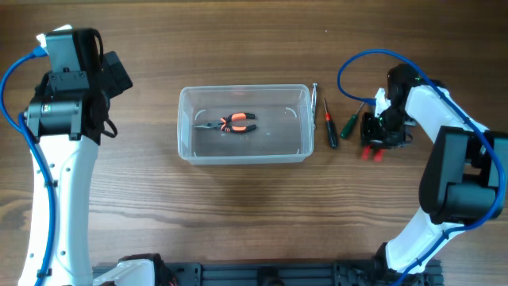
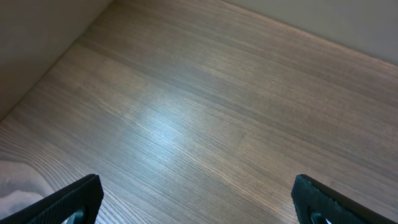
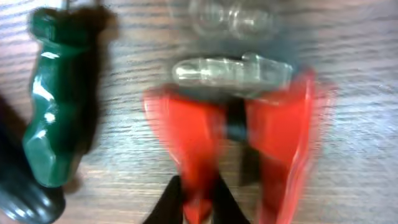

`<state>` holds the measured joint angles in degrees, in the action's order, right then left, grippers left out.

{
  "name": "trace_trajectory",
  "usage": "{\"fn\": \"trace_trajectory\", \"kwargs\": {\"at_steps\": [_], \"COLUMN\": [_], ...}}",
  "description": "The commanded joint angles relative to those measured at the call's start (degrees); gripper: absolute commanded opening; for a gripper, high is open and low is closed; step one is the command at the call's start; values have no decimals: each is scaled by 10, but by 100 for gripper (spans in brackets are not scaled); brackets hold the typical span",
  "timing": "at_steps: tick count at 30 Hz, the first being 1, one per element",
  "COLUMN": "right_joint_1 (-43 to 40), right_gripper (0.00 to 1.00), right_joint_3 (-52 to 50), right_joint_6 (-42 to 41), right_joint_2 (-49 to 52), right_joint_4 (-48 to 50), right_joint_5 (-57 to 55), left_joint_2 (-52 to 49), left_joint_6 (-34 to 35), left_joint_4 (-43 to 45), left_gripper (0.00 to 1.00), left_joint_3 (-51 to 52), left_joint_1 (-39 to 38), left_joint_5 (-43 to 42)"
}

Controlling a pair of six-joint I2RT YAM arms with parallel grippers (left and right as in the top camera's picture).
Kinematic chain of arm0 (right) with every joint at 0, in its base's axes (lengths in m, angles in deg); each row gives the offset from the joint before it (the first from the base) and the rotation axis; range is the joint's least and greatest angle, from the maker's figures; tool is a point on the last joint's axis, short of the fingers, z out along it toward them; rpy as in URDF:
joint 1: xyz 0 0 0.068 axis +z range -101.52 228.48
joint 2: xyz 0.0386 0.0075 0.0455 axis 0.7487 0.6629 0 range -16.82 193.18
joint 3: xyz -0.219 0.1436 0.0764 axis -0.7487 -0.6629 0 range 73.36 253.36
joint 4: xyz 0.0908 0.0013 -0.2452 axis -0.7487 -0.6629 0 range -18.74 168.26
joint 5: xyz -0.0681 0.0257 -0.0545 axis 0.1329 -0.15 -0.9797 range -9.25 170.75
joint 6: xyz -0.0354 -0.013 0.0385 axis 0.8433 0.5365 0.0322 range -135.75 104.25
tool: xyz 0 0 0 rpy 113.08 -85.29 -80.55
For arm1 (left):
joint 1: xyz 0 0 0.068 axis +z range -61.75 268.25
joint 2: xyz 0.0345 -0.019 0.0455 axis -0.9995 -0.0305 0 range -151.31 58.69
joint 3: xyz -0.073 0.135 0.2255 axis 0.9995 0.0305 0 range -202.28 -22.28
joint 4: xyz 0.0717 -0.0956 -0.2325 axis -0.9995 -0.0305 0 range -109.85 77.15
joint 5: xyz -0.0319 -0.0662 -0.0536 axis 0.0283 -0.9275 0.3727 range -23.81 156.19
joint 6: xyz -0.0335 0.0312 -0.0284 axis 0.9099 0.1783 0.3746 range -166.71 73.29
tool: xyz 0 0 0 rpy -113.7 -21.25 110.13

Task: Pack container
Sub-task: 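Grasp the red-handled shears with the right gripper and place them in the container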

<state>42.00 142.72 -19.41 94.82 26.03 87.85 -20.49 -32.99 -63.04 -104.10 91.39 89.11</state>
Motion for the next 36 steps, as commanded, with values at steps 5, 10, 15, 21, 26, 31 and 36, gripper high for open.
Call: {"fn": "trace_trajectory", "kwargs": {"at_steps": [5,10,15,21,26,31,36], "right_joint_1": [17,231,474,395,349,364,300], "right_gripper": [4,4,4,4,35,47,70], "right_joint_3": [139,265,225,192,192,256,324], "right_joint_6": [-8,113,492,528,495,379,168], "right_joint_2": [-109,-280,-213,10,53,1,-182], "right_joint_4": [-67,-21,-50,12,81,23,-17], "right_joint_5": [5,86,70,-87,-52,-43,-79], "left_joint_2": [-3,-3,-3,-3,-3,-3,-3], "left_joint_6": [1,1,1,1,1,1,1], "left_joint_4": [0,0,0,-1,0,0,-1], "left_gripper": [100,100,100,100,100,100,100], "left_joint_3": [0,0,0,0,0,0,0], "left_joint_1": [3,2,2,2,2,2,2], "left_joint_5": [11,11,11,11,11,11,11]}}
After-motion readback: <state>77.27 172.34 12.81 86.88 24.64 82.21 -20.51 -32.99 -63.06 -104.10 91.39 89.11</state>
